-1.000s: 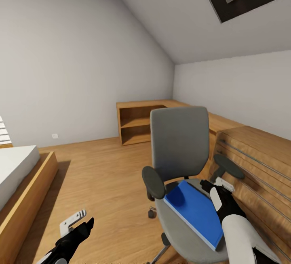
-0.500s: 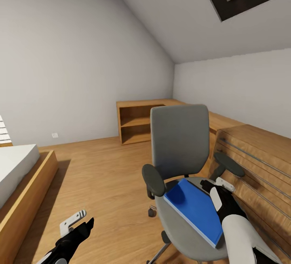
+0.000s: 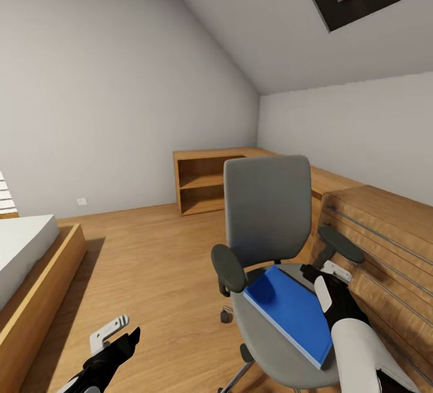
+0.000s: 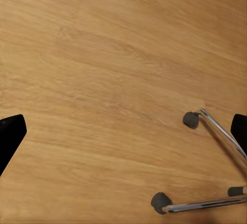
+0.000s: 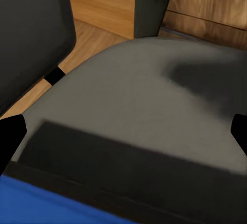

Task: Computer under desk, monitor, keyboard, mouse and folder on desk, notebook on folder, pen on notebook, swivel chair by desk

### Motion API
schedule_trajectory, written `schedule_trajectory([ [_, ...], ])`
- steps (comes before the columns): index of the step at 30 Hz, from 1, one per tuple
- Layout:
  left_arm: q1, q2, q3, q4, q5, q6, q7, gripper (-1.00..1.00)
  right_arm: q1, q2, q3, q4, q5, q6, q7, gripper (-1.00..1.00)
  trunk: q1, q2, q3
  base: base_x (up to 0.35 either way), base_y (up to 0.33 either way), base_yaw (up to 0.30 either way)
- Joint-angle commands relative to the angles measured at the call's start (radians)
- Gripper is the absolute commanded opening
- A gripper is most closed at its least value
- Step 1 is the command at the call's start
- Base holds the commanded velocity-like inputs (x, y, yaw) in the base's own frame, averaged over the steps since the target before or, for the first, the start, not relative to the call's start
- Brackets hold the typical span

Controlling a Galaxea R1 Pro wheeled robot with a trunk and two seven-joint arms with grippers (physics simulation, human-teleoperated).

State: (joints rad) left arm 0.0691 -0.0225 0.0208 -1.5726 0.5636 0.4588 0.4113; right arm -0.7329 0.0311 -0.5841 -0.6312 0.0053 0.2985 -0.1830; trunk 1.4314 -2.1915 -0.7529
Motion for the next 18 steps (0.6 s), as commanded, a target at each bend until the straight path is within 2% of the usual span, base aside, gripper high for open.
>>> schedule_trajectory([
  [1,0.0,-0.001,0.001,-0.001,0.01,0.003,0.006,1.0,-0.001,0.001,-0.003,-0.003,0.001,0.005,-0.001,1.0,0.0,0.0,-0.001,0.0,0.0,0.0],
  [12,0.0,0.0,0.001,0.0,0.008,0.003,0.005,1.0,-0.001,0.001,-0.003,-0.005,0.001,0.007,-0.003,1.0,0.0,0.0,-0.001,0.006,0.0,0.0],
  [18,0.0,0.0,0.001,0.0,0.009,0.002,0.004,1.0,0.0,0.003,-0.003,-0.005,0.001,0.008,-0.004,1.0,0.0,0.0,-0.001,0.153,0.0,0.0],
])
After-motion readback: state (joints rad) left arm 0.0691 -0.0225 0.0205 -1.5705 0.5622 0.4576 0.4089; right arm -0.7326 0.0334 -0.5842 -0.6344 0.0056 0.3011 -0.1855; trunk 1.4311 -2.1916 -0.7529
